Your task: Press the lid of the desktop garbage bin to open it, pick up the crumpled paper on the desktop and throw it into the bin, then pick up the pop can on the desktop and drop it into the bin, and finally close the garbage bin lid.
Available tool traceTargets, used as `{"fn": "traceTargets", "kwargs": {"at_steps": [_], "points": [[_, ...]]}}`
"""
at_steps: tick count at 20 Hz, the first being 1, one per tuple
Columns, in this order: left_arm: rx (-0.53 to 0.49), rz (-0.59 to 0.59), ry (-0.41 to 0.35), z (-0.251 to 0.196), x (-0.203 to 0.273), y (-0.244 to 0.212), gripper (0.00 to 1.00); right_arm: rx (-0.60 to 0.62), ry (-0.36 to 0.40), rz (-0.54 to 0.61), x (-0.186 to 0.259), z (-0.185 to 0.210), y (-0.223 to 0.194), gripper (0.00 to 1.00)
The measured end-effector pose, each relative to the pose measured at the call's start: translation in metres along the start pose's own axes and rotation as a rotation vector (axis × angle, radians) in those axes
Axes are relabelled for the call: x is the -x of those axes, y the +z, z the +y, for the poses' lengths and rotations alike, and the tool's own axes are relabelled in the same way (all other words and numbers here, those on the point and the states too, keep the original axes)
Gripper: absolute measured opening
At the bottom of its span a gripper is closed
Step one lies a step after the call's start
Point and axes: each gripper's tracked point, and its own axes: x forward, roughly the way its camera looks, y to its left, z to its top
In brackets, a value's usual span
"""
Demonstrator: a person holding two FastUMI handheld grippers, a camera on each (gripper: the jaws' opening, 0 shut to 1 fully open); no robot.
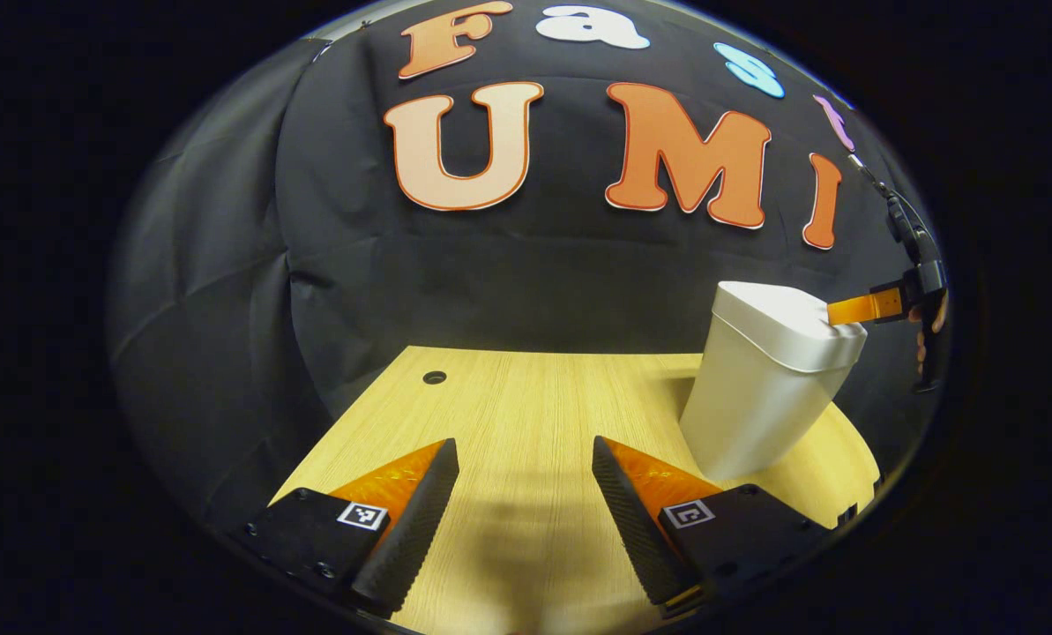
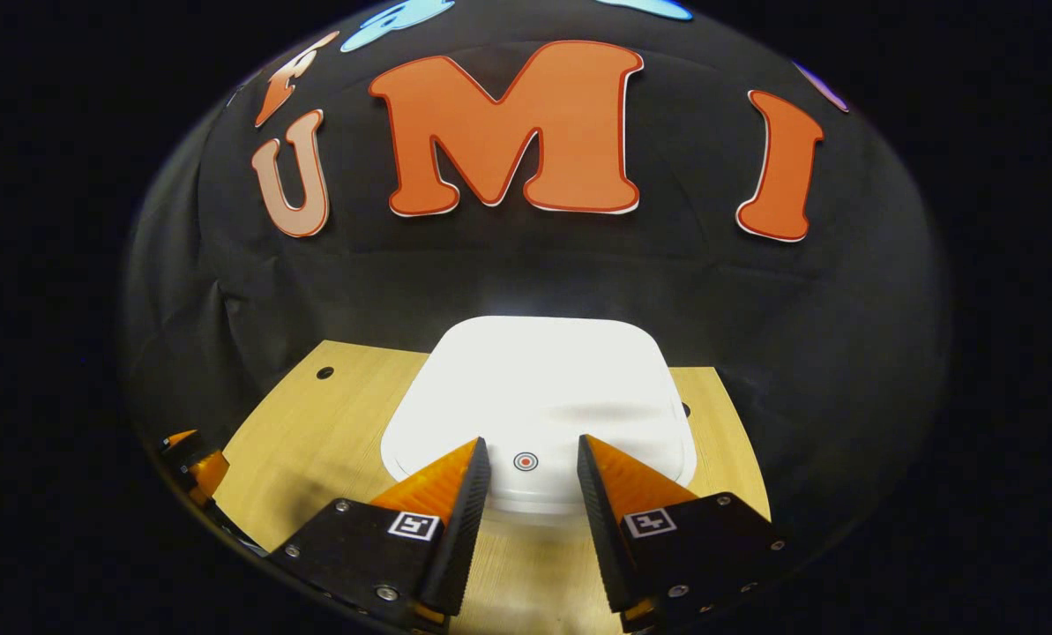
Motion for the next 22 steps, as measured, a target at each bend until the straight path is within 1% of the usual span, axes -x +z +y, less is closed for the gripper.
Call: {"fn": "traceTargets", "kwargs": {"at_steps": [2, 3, 5, 7, 10, 12, 13, 14, 15, 17, 19, 22], "points": [[-0.006, -0.033, -0.003, 0.0, 0.001, 0.017, 0.98, 0.013, -0.006, -0.008, -0.001, 0.001, 0.0, 0.61], [-0.01, -0.053, -0.004, 0.0, 0.001, 0.027, 0.98, 0.02, -0.008, -0.013, -0.001, 0.0, 0.001, 0.59], [0.003, -0.09, -0.016, -0.001, 0.001, 0.046, 0.98, 0.025, -0.007, -0.056, -0.001, 0.001, 0.004, 0.58], [0.04, -0.127, -0.042, -0.007, 0.004, 0.068, 0.97, 0.015, -0.015, -0.099, -0.002, 0.001, 0.006, 0.58], [0.027, -0.218, -0.069, -0.017, 0.01, 0.106, 0.98, -0.017, -0.015, -0.138, -0.002, 0.002, 0.008, 0.57], [-0.002, -0.288, -0.07, -0.023, 0.017, 0.132, 0.98, -0.027, 0.002, -0.155, -0.002, 0.009, 0.008, 0.63], [-0.018, -0.318, -0.065, -0.025, 0.021, 0.141, 0.97, -0.031, 0.003, -0.164, -0.001, 0.011, 0.009, 0.74], [-0.027, -0.342, -0.066, -0.028, 0.022, 0.145, 0.97, -0.029, 0.001, -0.175, 0.0, 0.013, 0.008, 0.79], [-0.025, -0.359, -0.073, -0.029, 0.025, 0.148, 0.97, -0.024, -0.002, -0.186, 0.001, 0.015, 0.008, 0.86], [-0.019, -0.374, -0.084, -0.031, 0.028, 0.149, 0.97, -0.014, -0.009, -0.21, 0.005, 0.02, 0.006, 0.92], [-0.012, -0.378, -0.08, -0.028, 0.03, 0.149, 0.97, -0.02, -0.008, -0.259, 0.013, 0.028, 0.01, 0.94], [0.007, -0.379, -0.073, -0.025, 0.029, 0.147, 0.97, -0.012, 0.005, -0.34, 0.023, 0.04, 0.016, 0.95]]}}
